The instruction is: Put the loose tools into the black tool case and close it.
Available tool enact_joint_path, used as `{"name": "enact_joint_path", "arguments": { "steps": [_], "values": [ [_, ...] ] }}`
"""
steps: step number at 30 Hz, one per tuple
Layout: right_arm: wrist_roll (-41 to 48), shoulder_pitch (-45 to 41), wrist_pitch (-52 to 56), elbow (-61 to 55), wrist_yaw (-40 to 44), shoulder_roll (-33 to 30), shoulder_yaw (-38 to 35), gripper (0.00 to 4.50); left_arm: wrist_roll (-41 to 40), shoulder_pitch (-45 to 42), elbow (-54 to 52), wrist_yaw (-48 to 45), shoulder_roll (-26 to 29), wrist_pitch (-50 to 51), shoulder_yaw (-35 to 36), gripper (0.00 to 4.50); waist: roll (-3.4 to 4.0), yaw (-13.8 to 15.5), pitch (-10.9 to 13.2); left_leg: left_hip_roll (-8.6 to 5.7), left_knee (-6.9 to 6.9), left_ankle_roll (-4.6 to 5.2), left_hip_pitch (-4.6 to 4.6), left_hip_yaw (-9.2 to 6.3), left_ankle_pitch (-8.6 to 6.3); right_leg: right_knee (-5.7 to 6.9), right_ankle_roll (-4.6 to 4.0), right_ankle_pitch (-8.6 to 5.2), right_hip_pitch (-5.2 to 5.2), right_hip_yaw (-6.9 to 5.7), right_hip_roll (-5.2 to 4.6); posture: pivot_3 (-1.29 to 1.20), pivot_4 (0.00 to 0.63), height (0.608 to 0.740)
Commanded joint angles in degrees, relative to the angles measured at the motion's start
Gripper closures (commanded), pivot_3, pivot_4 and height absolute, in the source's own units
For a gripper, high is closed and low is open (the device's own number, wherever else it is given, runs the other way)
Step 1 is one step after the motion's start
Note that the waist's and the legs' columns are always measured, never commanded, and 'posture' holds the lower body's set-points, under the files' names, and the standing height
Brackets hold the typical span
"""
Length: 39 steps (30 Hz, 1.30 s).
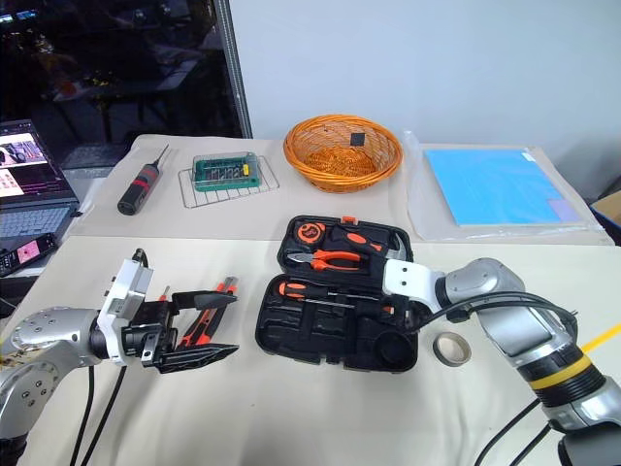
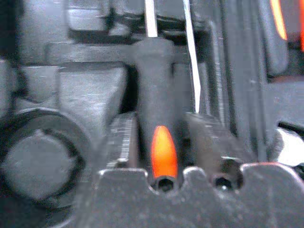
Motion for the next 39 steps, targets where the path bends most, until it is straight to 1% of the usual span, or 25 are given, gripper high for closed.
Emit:
{"name": "enact_joint_path", "arguments": {
  "steps": [1, 2, 5, 8, 10, 11, 13, 15, 16, 17, 19, 21, 24, 25, 26, 27, 28, 30, 31, 32, 33, 34, 36, 37, 39],
  "values": [
    [0.8, 0.6, -0.8, -1.6, 1.0, -0.2, -2.3, 1.0, -0.3, -0.1, -1.3, -0.1, 0.7, -1.2, 0.7, 0.0, -0.02, 0.0, 0.0, 0.05, 0.0, 0.0, 0.13, 0.0, 0.0, -0.01, -0.01, 0.0, 0.12, -0.01, 0.04, 0.0, 0.15, 0.74],
    [2.8, 1.1, -0.6, -2.8, 2.3, -0.5, -3.8, 0.74, -0.3, -0.1, -1.1, -0.2, 0.8, -1.2, 0.8, 0.0, -0.02, 0.0, 0.0, 0.07, -0.01, 0.0, 0.21, 0.0, -0.01, -0.01, -0.02, -0.01, 0.2, -0.03, 0.03, 0.0, 0.15, 0.74],
    [9.3, 1.7, 2.1, -4.9, 4.3, -0.2, -9.5, 0.74, -0.1, 0.0, -0.6, -0.4, 0.8, -1.3, 0.6, 0.0, -0.02, 0.0, 0.0, 0.1, -0.02, -0.01, 0.27, 0.0, -0.01, -0.02, -0.03, -0.01, 0.24, -0.02, 0.04, 0.0, 0.15, 0.74],
    [18.4, 3.7, 6.5, -6.6, 5.2, 0.7, -16.6, 1.49, 0.6, -0.3, 0.0, -0.5, 0.5, -1.8, -0.2, 0.0, -0.02, 0.0, 0.0, 0.09, -0.03, 0.0, 0.25, 0.01, -0.01, -0.02, 0.0, 0.02, 0.23, -0.01, 0.03, 0.0, 0.15, 0.74],
    [21.8, 5.3, 9.3, -8.4, 2.0, 3.0, -19.7, 2.16, 1.2, -0.3, 0.8, -0.7, 0.3, -2.2, -0.4, 0.0, -0.02, 0.0, 0.0, 0.09, -0.04, 0.01, 0.25, 0.0, -0.02, -0.03, 0.0, 0.03, 0.25, -0.01, 0.02, 0.0, 0.15, 0.74],
    [22.0, 6.4, 9.9, -9.2, -0.4, 4.3, -20.5, 2.5, 1.7, -0.3, 1.2, -0.8, 0.2, -2.6, -0.5, 0.0, -0.02, 0.0, 0.0, 0.11, -0.04, 0.01, 0.25, 0.0, -0.03, -0.04, -0.01, 0.03, 0.25, -0.01, 0.01, 0.0, 0.15, 0.74],
    [20.7, 9.6, 9.4, -11.0, -7.7, 9.3, -21.3, 3.17, 2.0, -0.3, 1.7, -0.4, -0.2, -2.8, -0.4, 0.0, -0.05, 0.0, 0.0, 0.19, -0.05, 0.0, 0.28, -0.02, -0.03, -0.04, -0.05, 0.02, 0.29, -0.02, 0.01, 0.0, 0.15, 0.74],
    [18.5, 12.6, 8.3, -12.4, -12.1, 12.4, -20.5, 3.99, 2.2, -0.2, 1.9, -0.2, -0.4, -3.0, -0.4, 0.0, -0.1, 0.0, 0.0, 0.24, -0.15, -0.08, 0.34, -0.02, -0.01, -0.03, -0.13, 0.0, 0.29, -0.01, 0.02, 0.0, 0.15, 0.74],
    [16.2, 14.2, 6.9, -12.3, -13.8, 13.2, -19.0, 4.28, 2.2, -0.1, 2.0, -0.2, -0.3, -3.1, -0.3, 0.0, -0.05, 0.0, 0.0, 0.23, -0.18, -0.1, 0.32, -0.02, 0.01, -0.04, -0.14, 0.0, 0.27, -0.01, 0.01, 0.0, 0.15, 0.74],
    [13.5, 15.7, 5.2, -11.6, -15.2, 13.8, -16.9, 4.43, 2.3, 0.1, 2.2, -0.2, -0.2, -3.2, -0.1, 0.0, -0.03, 0.0, 0.0, 0.21, -0.18, -0.12, 0.25, 0.03, 0.02, 0.0, -0.14, 0.0, 0.15, 0.04, -0.01, 0.0, 0.15, 0.74],
    [6.2, 17.9, 0.5, -7.8, -17.6, 13.9, -11.2, 4.43, 2.7, 0.8, 2.4, -0.4, -0.2, -3.6, 0.1, 0.0, -0.03, 0.0, 0.0, 0.17, -0.19, -0.17, 0.22, 0.05, 0.06, 0.02, -0.15, 0.01, 0.1, 0.02, 0.01, 0.0, 0.15, 0.74],
    [1.3, 18.6, -3.2, -3.8, -17.9, 13.2, -6.9, 4.43, 3.1, 1.8, 2.4, 0.0, -0.4, -3.9, 0.5, 0.0, 0.0, -0.2, -0.1, 0.14, -0.19, -0.17, 0.24, 0.12, 0.07, 0.02, -0.15, 0.0, 0.08, 0.05, 0.02, 0.0, 0.15, 0.74],
    [-0.6, 19.3, -7.4, -2.4, -17.7, 12.5, -6.2, 4.43, 3.1, 3.5, 1.5, 2.2, -1.2, -3.9, 1.8, 0.0, -0.14, -0.5, -0.2, 0.22, -0.22, -0.14, 0.72, 0.13, 0.03, -0.05, -0.14, -0.06, 0.56, 0.05, 0.12, 0.0, 0.15, 0.74],
    [0.0, 19.2, -8.4, -3.7, -17.7, 12.4, -7.3, 4.43, 2.7, 4.2, 1.3, 3.8, -1.7, -3.3, 3.1, 0.0, -0.15, -0.5, -0.2, 0.24, -0.24, -0.17, 0.83, 0.12, 0.01, -0.06, 0.07, -0.2, 0.63, 0.03, 0.11, 0.0, 0.15, 0.74],
    [1.8, 19.3, -8.3, -5.6, -17.9, 12.9, -9.3, 4.43, 2.4, 5.1, 1.1, 5.8, -2.3, -2.7, 4.2, 0.0, -0.16, -0.5, -0.2, 0.28, -0.24, -0.47, 0.91, 0.11, -0.17, -0.06, 0.21, -0.3, 0.59, 0.02, 0.1, 0.0, 0.15, 0.74],
    [6.9, 19.6, -9.0, -7.8, -18.0, 15.4, -12.7, 4.43, 2.6, 6.2, 1.3, 8.1, -3.2, -2.5, 5.6, 0.0, -0.16, -0.3, -0.2, 0.32, -0.24, -0.57, 0.99, 0.09, -0.22, -0.06, 0.23, -0.31, 0.61, 0.03, 0.07, 0.0, 0.15, 0.74],
    [10.9, 19.6, -8.0, -10.0, -17.5, 16.4, -15.0, 4.43, 3.4, 7.1, 1.4, 10.7, -4.2, -2.7, 6.7, 0.0, -0.18, -0.2, -0.2, 0.36, -0.26, -0.58, 1.01, 0.08, -0.23, -0.05, 0.23, -0.31, 0.62, 0.04, 0.04, 0.0, 0.15, 0.74],
    [19.7, 19.6, -3.9, -15.4, -14.9, 16.3, -19.4, 4.43, 5.6, 8.5, 1.2, 17.9, -7.0, -3.1, 9.6, 0.0, -0.08, 0.0, -0.1, 0.37, -0.32, -0.59, 0.95, 0.06, -0.23, -0.04, 0.17, -0.27, 0.62, 0.05, 0.04, 0.0, 0.15, 0.74],
    [22.5, 19.5, -1.4, -17.8, -14.3, 15.4, -20.7, 4.18, 4.9, 9.0, 1.1, 21.3, -8.0, -1.4, 11.4, 0.0, -0.04, 0.0, -0.1, 0.37, -0.33, -0.58, 0.78, 0.06, -0.22, -0.02, -0.1, -0.09, 0.59, 0.11, 0.0, 0.0, 0.15, 0.74],
    [24.6, 19.2, 0.5, -19.8, -14.1, 14.7, -21.4, 3.9, 4.0, 9.4, 1.2, 23.6, -8.6, 0.0, 13.2, 0.0, -0.03, 0.0, -0.1, 0.36, -0.32, -0.51, 0.66, 0.06, -0.17, -0.02, -0.14, 0.07, 0.47, 0.11, 0.0, 0.0, 0.15, 0.74],
    [26.6, 19.6, 1.5, -21.9, -13.0, 13.4, -22.3, 3.63, 3.6, 9.8, 0.9, 27.4, -9.5, 2.1, 14.9, 0.0, -0.05, 0.0, -0.1, 0.37, -0.33, -0.26, 0.62, 0.05, -0.02, -0.03, 0.09, 0.23, 0.44, 0.09, 0.02, 0.0, 0.15, 0.74],
    [30.4, 20.7, 2.9, -24.1, -10.8, 11.5, -24.6, 3.43, 3.2, 10.4, -0.7, 33.0, -11.4, 4.5, 16.9, 0.0, -0.06, 0.0, -0.1, 0.39, -0.33, -0.18, 0.62, 0.01, 0.02, -0.06, 0.11, 0.24, 0.46, 0.03, 0.05, 0.0, 0.15, 0.74],
    [34.4, 21.8, 4.0, -27.0, -8.3, 9.1, -26.7, 2.62, 4.3, 11.8, -2.8, 40.6, -13.0, 8.8, 19.4, 0.0, -0.12, 0.0, -0.1, 0.4, -0.44, -0.27, 0.58, -0.03, -0.05, -0.15, 0.11, 0.23, 0.42, 0.03, -0.04, 0.0, 0.15, 0.74],
    [35.6, 22.7, 3.5, -27.7, -6.6, 7.9, -28.0, 2.36, 4.7, 12.7, -3.8, 43.4, -13.4, 10.7, 20.3, 0.0, -0.26, 0.0, -0.1, 0.4, -0.54, -0.31, 0.64, -0.04, -0.08, -0.2, 0.11, 0.23, 0.47, 0.03, -0.12, 0.0, 0.15, 0.74],
    [36.1, 23.2, 2.5, -28.2, -4.9, 6.6, -28.7, 1.61, 5.1, 14.7, -6.4, 47.7, -14.0, 14.4, 20.7, 0.0, -0.32, 0.0, -0.1, 0.52, -0.54, -0.43, 0.65, -0.08, -0.15, -0.22, 0.02, 0.18, 0.49, -0.01, -0.09, 0.0, 0.15, 0.74]
  ]
}}
